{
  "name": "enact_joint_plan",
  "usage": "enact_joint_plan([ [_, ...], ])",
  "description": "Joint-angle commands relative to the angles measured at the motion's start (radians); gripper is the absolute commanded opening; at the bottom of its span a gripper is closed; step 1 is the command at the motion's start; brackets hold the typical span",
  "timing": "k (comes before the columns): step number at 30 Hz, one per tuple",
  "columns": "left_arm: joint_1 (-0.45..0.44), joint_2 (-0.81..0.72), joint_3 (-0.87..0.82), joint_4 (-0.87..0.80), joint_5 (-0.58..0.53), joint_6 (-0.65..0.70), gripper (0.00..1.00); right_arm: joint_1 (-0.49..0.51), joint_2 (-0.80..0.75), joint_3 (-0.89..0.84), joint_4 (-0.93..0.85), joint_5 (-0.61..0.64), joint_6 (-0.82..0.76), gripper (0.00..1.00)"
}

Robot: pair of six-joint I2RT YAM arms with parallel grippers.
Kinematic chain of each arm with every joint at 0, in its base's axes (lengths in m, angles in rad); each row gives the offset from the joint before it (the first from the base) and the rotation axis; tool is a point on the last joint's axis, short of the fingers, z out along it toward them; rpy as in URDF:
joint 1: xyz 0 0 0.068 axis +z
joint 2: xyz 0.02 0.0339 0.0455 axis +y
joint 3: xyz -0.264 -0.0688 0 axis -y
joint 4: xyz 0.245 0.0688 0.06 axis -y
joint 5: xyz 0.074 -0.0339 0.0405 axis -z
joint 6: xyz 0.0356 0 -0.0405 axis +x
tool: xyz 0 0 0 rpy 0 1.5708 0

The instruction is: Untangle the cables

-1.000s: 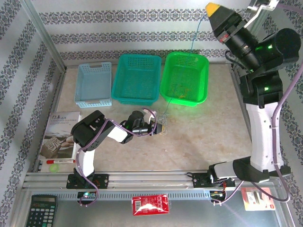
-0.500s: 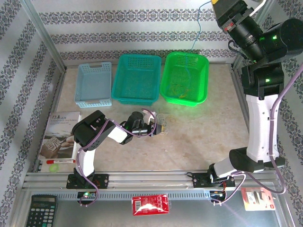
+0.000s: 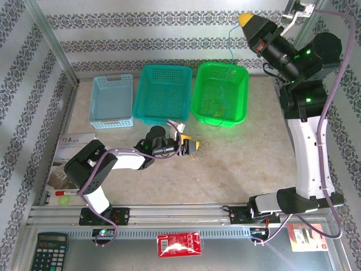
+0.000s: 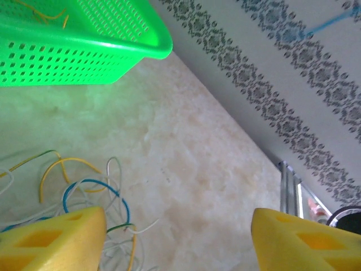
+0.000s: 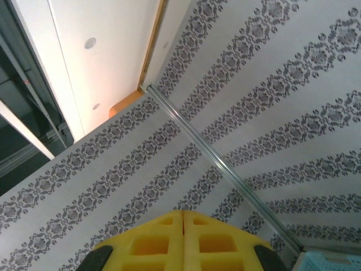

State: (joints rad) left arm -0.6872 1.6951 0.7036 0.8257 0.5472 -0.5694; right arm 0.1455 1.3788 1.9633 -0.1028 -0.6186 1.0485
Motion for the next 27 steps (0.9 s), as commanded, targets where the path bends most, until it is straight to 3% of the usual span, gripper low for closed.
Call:
enact_joint_plan([
  [1,-0.011,-0.069,0.016,-0.116,0.016,0.040,0.75,-0.016,-0.042,-0.049,0.061,-0.022,-0.009,0.00],
  [14,-0.008,-0.390,0.047,-0.402,-0.027,0.180,0.89,-0.013,-0.054,-0.079,0.044,-0.116,0.000,0.00],
  [20,0.002,-0.470,0.183,-0.534,-0.031,0.271,0.95,0.004,-0.055,-0.107,0.023,-0.168,-0.014,0.00],
  [27,0.042,-0.459,0.386,-0.637,0.020,0.381,1.00,0.033,-0.057,-0.153,-0.003,-0.220,-0.037,0.00],
])
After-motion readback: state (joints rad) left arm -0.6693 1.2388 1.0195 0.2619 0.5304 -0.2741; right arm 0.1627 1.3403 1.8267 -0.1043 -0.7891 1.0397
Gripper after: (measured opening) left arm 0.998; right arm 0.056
